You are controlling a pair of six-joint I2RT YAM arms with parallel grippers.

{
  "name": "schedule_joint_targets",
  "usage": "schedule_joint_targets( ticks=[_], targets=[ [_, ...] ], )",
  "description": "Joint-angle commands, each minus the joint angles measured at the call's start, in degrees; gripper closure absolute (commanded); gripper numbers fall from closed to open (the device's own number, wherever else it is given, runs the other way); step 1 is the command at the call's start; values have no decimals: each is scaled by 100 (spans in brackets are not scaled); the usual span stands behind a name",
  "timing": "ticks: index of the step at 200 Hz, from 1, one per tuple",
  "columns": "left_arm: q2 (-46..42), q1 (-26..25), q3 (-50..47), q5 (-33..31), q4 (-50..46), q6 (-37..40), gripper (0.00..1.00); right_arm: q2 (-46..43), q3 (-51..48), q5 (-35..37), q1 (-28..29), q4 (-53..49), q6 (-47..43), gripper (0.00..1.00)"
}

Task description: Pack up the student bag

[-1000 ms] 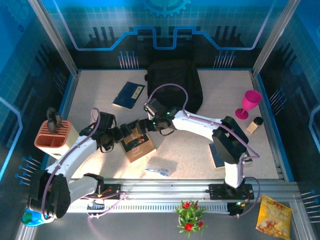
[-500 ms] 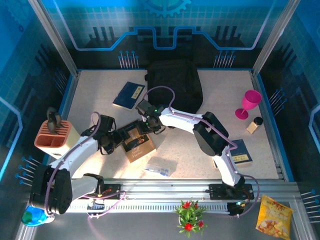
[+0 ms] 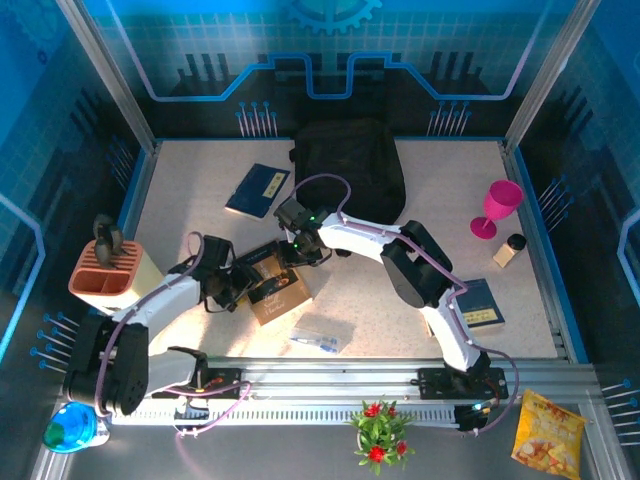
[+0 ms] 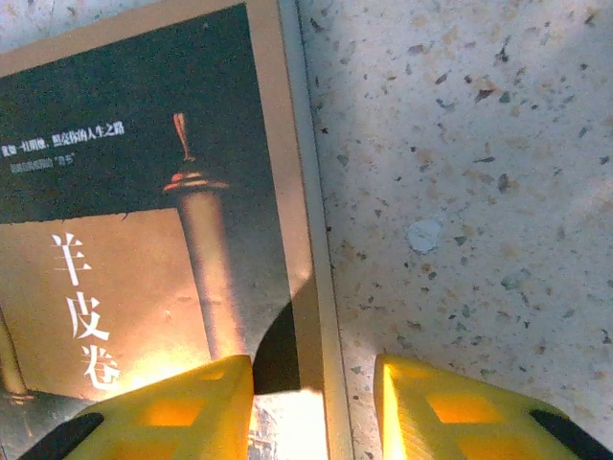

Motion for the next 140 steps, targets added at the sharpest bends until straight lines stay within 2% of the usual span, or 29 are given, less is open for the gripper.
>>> schedule_joint_targets(
  ticks=[1,64,98,140],
  targets=[
    [149,43,60,255,187,-158,38,248,17,-94,-82,-177,132,62],
    [433,46,170,749,531,-27,34,275,-105,-195,-107,-134,248,62],
    [-102,42,330,1175,709,341,42,277,-147,-134,-145,-209,322,64],
    [-549,47,126,1675,1712,3,50,326,-97,143,-148,-427,369,67]
  ],
)
